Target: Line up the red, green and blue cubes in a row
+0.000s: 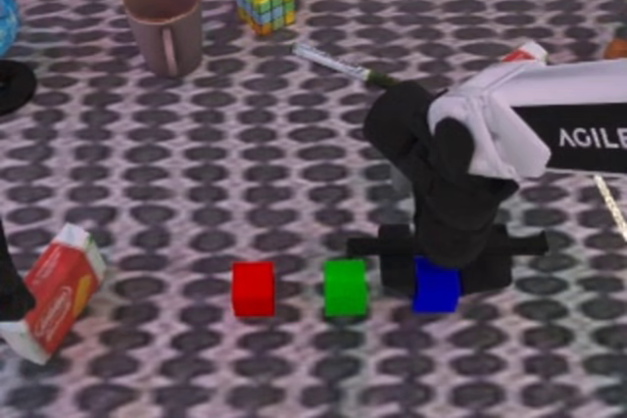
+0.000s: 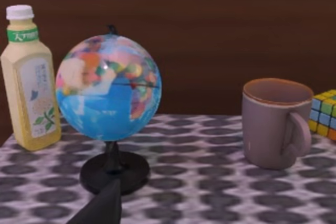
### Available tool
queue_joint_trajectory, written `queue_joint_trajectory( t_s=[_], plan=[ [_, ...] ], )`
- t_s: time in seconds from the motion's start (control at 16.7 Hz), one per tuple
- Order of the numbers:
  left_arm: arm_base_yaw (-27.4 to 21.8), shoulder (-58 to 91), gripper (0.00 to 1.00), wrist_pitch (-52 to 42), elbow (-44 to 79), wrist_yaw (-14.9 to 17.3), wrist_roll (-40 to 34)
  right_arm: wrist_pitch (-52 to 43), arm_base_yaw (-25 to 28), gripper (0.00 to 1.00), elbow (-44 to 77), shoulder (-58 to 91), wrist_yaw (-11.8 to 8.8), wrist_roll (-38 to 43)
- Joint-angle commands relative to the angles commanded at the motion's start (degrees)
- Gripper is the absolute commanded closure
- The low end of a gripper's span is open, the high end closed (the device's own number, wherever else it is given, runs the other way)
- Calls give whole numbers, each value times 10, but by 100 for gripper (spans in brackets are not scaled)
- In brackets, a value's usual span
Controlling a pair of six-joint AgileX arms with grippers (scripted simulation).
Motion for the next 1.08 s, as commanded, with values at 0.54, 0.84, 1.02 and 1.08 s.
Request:
queue_joint_trajectory(
  t_s=[0.54,0.84,1.02,1.08],
  plan=[
    [0,0,0,0,0,0,0,0,0,17,0,0,0,0],
    [0,0,0,0,0,0,0,0,0,0,0,0,0,0],
    [0,0,0,0,0,0,0,0,0,0,0,0,0,0],
    [0,0,0,0,0,0,0,0,0,0,0,0,0,0]
  ],
)
